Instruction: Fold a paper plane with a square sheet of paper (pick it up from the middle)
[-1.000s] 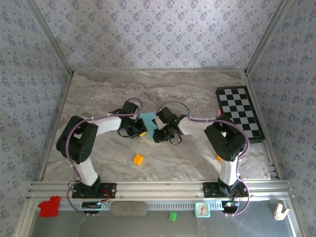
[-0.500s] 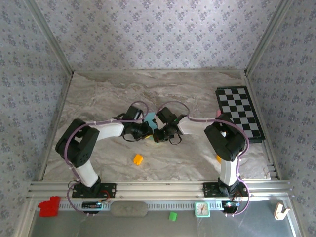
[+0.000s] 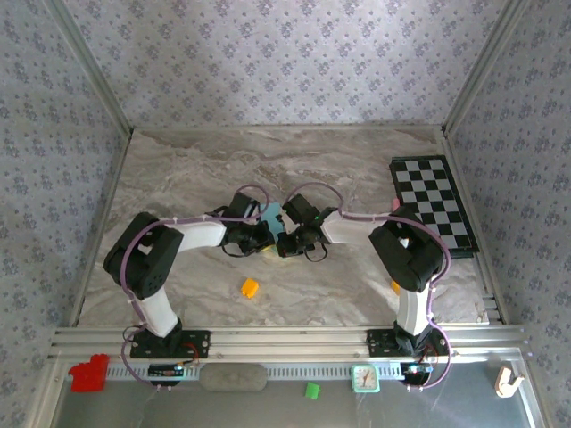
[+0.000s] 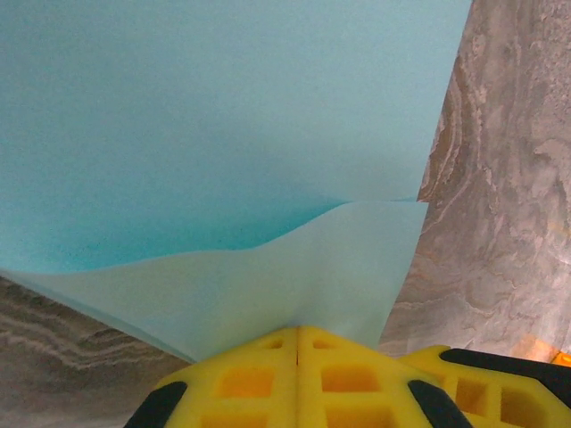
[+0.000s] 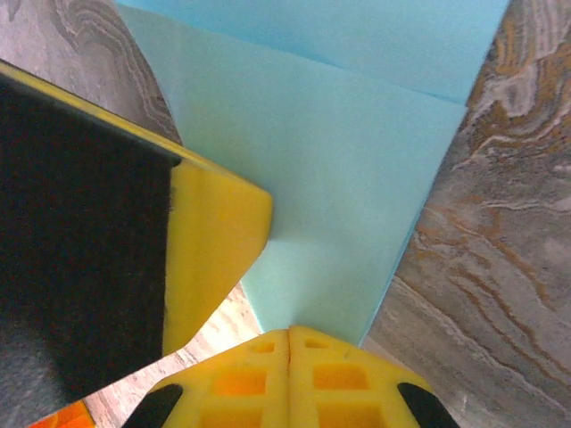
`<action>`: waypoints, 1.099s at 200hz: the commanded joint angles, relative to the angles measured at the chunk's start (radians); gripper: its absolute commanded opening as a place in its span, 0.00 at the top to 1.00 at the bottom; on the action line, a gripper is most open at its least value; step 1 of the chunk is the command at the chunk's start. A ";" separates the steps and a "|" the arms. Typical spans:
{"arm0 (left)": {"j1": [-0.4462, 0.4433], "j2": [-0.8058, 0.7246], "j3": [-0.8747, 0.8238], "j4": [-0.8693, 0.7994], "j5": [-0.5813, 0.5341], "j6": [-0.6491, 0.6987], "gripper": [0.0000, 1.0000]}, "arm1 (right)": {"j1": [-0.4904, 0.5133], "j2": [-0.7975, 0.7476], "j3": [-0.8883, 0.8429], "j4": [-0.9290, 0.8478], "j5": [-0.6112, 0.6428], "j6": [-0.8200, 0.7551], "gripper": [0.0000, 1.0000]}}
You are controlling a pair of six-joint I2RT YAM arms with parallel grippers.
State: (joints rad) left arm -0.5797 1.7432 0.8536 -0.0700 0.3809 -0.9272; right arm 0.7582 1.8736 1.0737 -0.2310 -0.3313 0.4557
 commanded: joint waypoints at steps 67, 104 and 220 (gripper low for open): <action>0.209 0.006 -0.064 -0.041 -0.115 0.123 0.93 | -0.015 0.067 -0.093 -0.163 0.133 0.138 0.98; 0.277 -0.023 -0.110 -0.002 -0.112 0.142 0.93 | -0.023 0.072 -0.094 -0.166 0.126 0.165 0.98; 0.301 -0.245 -0.031 -0.060 -0.063 0.121 0.84 | -0.027 -0.094 0.026 -0.071 0.014 0.105 0.92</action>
State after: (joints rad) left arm -0.2771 1.5795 0.7570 -0.0711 0.3393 -0.7971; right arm 0.7372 1.8526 1.0565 -0.2062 -0.3180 0.6014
